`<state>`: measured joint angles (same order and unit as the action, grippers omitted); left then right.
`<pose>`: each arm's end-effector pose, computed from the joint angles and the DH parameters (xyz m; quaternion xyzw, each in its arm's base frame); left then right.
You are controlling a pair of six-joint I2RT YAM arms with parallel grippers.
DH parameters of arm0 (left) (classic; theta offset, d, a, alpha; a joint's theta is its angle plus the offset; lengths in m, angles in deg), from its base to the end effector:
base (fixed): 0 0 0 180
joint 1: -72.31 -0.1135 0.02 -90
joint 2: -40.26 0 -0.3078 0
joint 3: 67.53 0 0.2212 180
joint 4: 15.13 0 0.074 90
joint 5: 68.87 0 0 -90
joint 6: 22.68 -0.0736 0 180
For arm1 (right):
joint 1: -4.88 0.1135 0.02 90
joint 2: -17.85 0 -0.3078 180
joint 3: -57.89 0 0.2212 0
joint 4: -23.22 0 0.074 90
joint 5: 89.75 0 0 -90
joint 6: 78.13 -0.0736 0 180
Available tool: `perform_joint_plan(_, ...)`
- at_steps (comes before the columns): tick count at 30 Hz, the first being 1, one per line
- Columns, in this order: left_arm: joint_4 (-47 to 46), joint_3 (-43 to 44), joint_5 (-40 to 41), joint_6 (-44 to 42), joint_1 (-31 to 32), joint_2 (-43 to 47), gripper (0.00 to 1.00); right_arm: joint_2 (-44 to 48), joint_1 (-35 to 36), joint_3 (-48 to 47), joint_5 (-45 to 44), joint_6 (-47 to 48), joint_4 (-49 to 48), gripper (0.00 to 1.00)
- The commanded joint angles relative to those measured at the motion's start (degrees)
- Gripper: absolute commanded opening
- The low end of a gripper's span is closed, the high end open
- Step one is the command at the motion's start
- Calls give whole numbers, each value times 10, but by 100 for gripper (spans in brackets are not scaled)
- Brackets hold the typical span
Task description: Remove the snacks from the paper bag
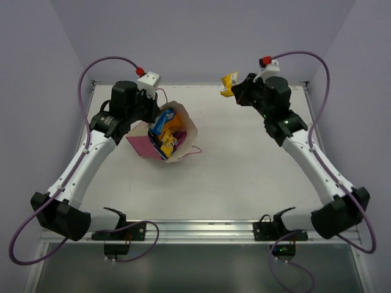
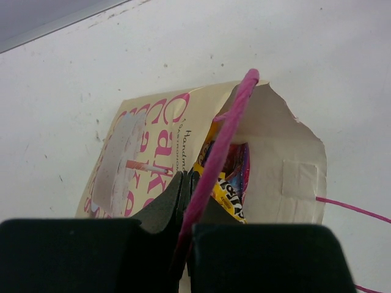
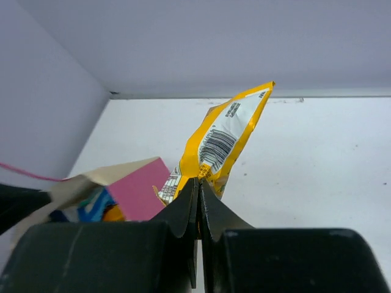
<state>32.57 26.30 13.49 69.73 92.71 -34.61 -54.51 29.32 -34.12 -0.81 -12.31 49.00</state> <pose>0.2569 -0.1060 0.4118 0.1678 0.8427 -0.1567 0.4870 0.2571 0.1153 0.4655 0.0045 0.7439 0.2688 0.6118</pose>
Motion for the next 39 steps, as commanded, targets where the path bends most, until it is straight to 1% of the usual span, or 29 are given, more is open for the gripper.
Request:
perform_joint_plan(1, -19, 4, -1, 9, 3, 6, 0, -112, -26, 10, 61, 45, -91, 0)
perform_joint_plan(2, -19, 4, -1, 9, 3, 5, 0, -166, -27, 3, 71, 45, -100, 0)
perform_joint_plan(3, -19, 3, 0, 9, 3, 5, 0, -192, -29, -2, 84, 47, -124, 0)
perform_joint_plan(7, -17, 3, 1, 10, 3, 6, 0, -282, -30, -14, 105, 57, -215, 0)
perform_joint_plan(9, -19, 1, 1, 12, 3, 5, 0, -317, -30, -19, 110, 54, -226, 0)
perform_joint_plan(10, -19, -2, -1, 13, 3, 5, 0, -327, -29, -27, 113, 54, -219, 11)
perform_joint_plan(12, -23, -7, -5, 14, 3, 5, 0, -341, -29, -34, 115, 54, -202, 40)
perform_joint_plan(13, -24, -9, -9, 14, 3, 5, 0, -338, -29, -32, 118, 56, -188, 52)
perform_joint_plan(14, -24, -13, -8, 15, 3, 5, 0, -331, -28, -22, 124, 58, -181, 70)
perform_joint_plan(15, -26, -14, -6, 15, 3, 5, 0, -321, -27, -15, 123, 63, -175, 77)
perform_joint_plan(16, -26, -15, -4, 17, 3, 5, 0, -288, -25, 4, 120, 68, -162, 85)
perform_joint_plan(17, -26, -16, -4, 18, 3, 5, 0, -266, -21, 16, 118, 73, -156, 88)
perform_joint_plan(18, -26, -16, -4, 18, 3, 6, 0, -243, -12, 25, 120, 77, -139, 89)
perform_joint_plan(19, -25, -16, -2, 19, 3, 7, 0, -194, -4, 44, 124, 82, -130, 90)
perform_joint_plan(21, -20, -14, 1, 18, 3, 10, 0, -146, 18, 60, 138, 103, -116, 90)
perform_joint_plan(23, -18, -14, 4, 17, 3, 12, 0, -93, 61, 65, 147, 120, -77, 90)
perform_joint_plan(24, -16, -14, 5, 15, 3, 15, 0, -81, 79, 64, 144, 130, -65, 90)
perform_joint_plan(25, -14, -14, 7, 15, 3, 17, 0, -70, 116, 66, 141, 134, -51, 89)
perform_joint_plan(27, -13, -16, 6, 14, 3, 20, 0, -48, 152, 74, 128, 142, -57, 89)
perform_joint_plan(28, -13, -16, 3, 15, 3, 21, 0, -47, 182, 71, 129, 144, -59, 88)
perform_joint_plan(31, -11, -18, -4, 17, 3, 24, 0, -75, 229, 46, 125, 148, -50, 88)
perform_joint_plan(34, -10, -20, -8, 21, 3, 26, 0, -131, 257, 27, 111, 145, -56, 88)
perform_joint_plan(39, -14, -27, -8, 25, 3, 25, 0, -218, 273, -8, 114, 125, -58, 88)
